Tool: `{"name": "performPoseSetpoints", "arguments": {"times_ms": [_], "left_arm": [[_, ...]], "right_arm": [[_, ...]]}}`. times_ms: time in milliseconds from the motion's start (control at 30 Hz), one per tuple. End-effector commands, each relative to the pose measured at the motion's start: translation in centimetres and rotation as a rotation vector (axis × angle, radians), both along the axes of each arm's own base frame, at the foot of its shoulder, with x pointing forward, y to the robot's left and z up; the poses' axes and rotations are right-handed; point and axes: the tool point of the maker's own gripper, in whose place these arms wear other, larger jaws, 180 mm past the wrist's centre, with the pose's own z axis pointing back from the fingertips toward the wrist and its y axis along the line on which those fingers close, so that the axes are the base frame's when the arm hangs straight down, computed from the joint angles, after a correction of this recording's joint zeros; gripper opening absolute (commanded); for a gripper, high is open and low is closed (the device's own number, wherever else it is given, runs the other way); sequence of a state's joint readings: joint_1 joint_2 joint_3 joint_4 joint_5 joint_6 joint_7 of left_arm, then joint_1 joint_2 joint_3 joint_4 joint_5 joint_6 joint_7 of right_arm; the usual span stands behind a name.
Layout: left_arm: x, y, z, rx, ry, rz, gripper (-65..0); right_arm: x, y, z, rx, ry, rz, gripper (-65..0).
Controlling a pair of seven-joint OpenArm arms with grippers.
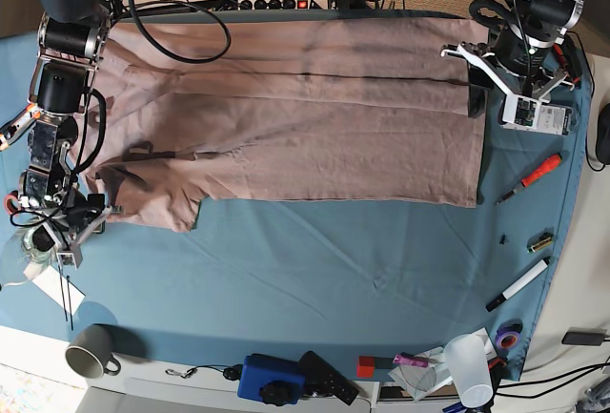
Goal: Fold the T-shirt properly
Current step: 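Move the right gripper to the sleeve and hem corner and grasp it, then move the left gripper down along the shirt side to grasp the hem corner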
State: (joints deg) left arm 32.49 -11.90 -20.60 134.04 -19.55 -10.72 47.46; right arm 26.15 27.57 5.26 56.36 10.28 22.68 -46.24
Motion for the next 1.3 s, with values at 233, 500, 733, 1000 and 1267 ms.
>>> {"name": "performPoseSetpoints", "arguments": {"times_ms": [233, 500, 733, 1000, 1267], "left_arm": [[0.4, -0.1, 1.0, 0.001, -0.041, -0.004, -37.5], [0.3, 0.0, 0.9, 0.001, -0.040, -0.004, -37.5], [0.4, -0.1, 1.0, 0.001, -0.041, -0.004, -37.6], [0.7, -0.1, 1.3, -0.002, -0.063, -0.005, -37.8], [2.8, 0.2, 3.9, -0.021, -0.208, 0.025, -52.5]], "right_arm": [[0.2, -0.4, -0.9, 0.028, -0.003, -0.023, -46.1], [0.3, 3.4, -2.8, 0.090, 0.050, 0.029, -60.0], [-0.2, 2.8, -2.4, 0.071, 0.081, 0.021, -65.0], [0.9, 2.6, 2.5, 0.051, 0.008, 0.049, -65.0], [1.2, 2.3, 4.7, 0.020, -0.028, 0.062, -65.0]]}}
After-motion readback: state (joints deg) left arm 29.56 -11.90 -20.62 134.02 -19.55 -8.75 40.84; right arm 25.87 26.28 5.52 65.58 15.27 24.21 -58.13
